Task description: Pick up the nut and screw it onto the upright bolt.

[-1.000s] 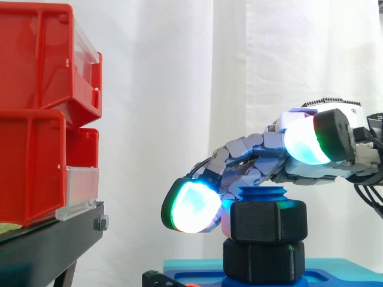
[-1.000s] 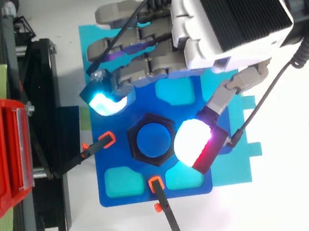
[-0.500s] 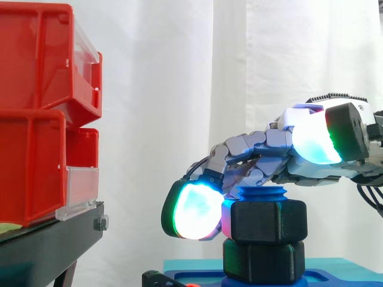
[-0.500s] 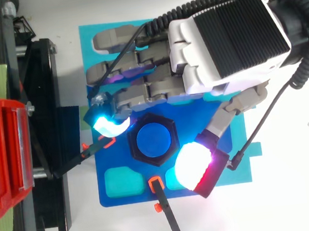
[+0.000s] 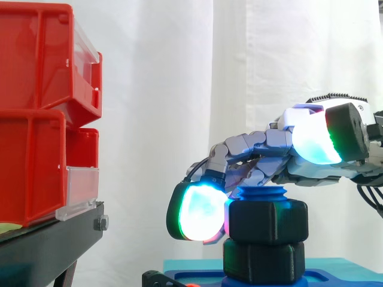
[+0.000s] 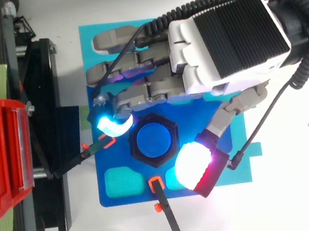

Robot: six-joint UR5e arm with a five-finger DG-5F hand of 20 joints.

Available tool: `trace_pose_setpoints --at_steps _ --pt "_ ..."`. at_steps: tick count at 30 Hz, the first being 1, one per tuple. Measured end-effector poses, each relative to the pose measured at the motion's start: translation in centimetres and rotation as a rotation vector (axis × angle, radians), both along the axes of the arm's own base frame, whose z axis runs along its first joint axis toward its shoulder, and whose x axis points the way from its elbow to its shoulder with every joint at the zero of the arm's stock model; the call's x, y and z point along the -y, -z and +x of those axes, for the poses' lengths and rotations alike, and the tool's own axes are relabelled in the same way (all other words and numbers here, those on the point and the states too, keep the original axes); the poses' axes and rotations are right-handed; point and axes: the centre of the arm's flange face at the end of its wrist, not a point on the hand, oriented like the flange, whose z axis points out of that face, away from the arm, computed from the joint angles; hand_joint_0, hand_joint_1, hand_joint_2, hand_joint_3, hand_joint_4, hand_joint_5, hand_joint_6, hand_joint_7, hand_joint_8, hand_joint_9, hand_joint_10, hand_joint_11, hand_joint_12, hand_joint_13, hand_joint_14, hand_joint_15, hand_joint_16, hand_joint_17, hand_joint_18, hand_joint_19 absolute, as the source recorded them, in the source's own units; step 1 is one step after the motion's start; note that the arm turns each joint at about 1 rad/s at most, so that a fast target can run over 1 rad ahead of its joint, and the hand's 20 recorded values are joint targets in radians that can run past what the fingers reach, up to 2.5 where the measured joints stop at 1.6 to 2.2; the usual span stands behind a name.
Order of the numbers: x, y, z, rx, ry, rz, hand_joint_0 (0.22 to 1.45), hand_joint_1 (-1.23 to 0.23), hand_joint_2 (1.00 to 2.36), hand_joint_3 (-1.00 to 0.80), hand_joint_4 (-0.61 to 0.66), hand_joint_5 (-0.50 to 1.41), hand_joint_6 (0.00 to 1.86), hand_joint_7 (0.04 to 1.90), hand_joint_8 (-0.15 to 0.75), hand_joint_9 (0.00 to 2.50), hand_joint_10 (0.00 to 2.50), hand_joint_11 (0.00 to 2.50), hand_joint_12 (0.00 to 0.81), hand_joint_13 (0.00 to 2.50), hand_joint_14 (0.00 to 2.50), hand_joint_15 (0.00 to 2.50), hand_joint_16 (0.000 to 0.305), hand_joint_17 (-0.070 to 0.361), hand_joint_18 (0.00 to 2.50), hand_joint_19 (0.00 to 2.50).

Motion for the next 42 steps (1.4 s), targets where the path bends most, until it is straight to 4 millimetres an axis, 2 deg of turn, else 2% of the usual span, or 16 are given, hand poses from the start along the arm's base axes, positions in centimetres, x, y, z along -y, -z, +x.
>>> trace_pose_setpoints --at_steps 14,25,31,42 --pt "0.8 0.0 -0.1 -0.003 0.010 -0.001 0.47 -0.20 1.00 -0.50 0.21 -0.02 0.50 1.31 0.264 0.72 0.00 0.00 0.299 0.35 0.00 0.00 0.034 0.078 0.01 0.00" --pt "1.3 0.1 -0.2 -0.004 0.016 -0.001 0.48 -0.19 1.00 -0.50 0.14 0.03 0.50 1.45 0.263 0.83 0.00 0.00 0.286 0.42 0.00 0.00 0.031 0.069 0.08 0.00" --pt "1.3 0.1 -0.2 -0.004 0.017 -0.001 0.47 -0.15 1.00 -0.50 0.13 0.05 0.50 1.46 0.250 0.93 0.00 0.00 0.277 0.47 0.00 0.00 0.030 0.068 0.13 0.00" --pt "1.4 0.0 -0.2 -0.004 0.018 -0.001 0.48 -0.16 1.00 -0.50 0.08 0.07 0.50 1.43 0.219 1.11 0.00 0.00 0.250 0.56 0.00 0.00 0.026 0.058 0.23 0.00"
